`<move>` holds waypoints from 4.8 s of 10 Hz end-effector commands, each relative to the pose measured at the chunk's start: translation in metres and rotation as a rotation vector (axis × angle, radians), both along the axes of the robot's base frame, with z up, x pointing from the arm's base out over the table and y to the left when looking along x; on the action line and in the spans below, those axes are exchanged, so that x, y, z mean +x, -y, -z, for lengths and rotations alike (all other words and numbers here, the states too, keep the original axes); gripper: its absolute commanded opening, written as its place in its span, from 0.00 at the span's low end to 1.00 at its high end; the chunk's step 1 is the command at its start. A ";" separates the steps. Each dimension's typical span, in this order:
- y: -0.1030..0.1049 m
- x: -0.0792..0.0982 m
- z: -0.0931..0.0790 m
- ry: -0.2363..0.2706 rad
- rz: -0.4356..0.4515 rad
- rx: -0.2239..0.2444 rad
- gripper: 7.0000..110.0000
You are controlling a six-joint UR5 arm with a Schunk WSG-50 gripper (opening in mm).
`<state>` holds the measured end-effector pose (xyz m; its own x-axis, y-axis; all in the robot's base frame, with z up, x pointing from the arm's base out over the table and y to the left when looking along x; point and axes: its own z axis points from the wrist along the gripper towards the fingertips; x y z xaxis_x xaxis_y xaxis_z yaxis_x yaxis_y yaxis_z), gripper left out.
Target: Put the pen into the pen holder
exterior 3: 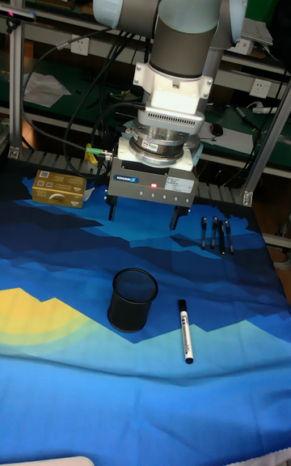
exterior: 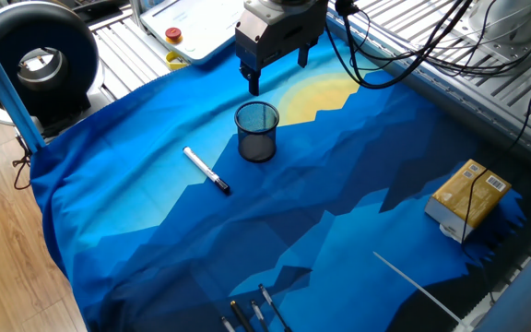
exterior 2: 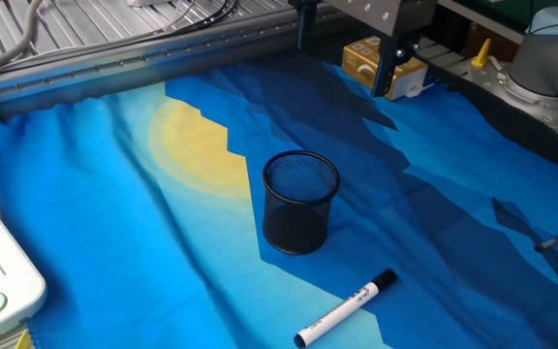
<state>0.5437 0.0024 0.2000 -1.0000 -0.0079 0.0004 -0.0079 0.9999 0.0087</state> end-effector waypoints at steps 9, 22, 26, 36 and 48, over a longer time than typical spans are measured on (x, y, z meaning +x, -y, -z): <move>-0.004 -0.027 0.000 -0.109 0.112 0.003 0.00; -0.017 -0.017 0.001 -0.073 0.126 0.060 0.00; -0.015 -0.009 0.001 -0.040 0.097 0.058 0.00; 0.011 0.021 0.001 0.085 0.174 -0.039 0.00; -0.016 0.010 0.001 0.032 0.208 0.065 0.00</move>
<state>0.5484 0.0048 0.1969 -0.9891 0.1466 -0.0153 0.1464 0.9891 0.0164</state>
